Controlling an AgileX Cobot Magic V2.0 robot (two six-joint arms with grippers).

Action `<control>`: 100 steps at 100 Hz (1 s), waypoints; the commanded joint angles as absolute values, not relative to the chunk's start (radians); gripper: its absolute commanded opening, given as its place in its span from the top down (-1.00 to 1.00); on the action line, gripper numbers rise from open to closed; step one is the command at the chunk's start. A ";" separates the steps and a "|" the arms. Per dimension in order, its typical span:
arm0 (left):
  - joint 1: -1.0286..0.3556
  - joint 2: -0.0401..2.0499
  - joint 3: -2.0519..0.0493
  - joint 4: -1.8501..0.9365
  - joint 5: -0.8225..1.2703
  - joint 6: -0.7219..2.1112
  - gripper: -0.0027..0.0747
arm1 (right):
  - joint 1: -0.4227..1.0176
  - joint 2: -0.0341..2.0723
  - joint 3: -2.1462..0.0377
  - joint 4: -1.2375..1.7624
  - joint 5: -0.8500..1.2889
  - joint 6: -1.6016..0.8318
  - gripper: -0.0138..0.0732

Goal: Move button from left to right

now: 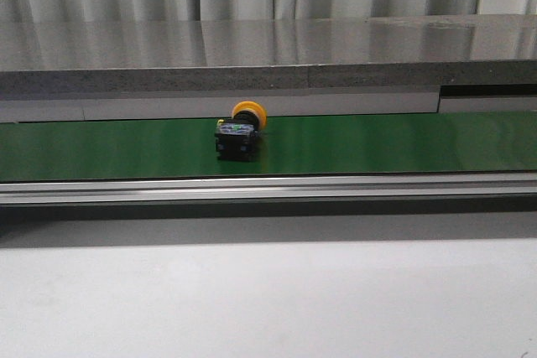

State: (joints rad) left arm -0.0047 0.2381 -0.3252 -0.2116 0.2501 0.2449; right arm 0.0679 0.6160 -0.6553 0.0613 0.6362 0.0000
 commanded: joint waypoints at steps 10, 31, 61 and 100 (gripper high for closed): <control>-0.011 0.249 -0.351 -0.227 0.166 0.244 0.98 | 0.070 0.760 -0.761 0.064 0.583 -0.007 0.84; -0.011 0.249 -0.351 -0.227 0.166 0.244 0.98 | 0.070 0.841 -0.782 0.065 0.586 -0.007 0.83; -0.011 0.249 -0.351 -0.227 0.166 0.244 0.98 | 0.070 0.855 -0.782 0.068 0.645 -0.007 0.32; -0.011 0.249 -0.351 -0.227 0.166 0.244 0.98 | 0.070 0.861 -0.792 0.130 0.615 -0.007 -0.73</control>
State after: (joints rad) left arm -0.0047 0.2381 -0.3252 -0.2130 0.2501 0.2449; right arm 0.0679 0.8587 -0.7478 0.0914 0.6939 0.0000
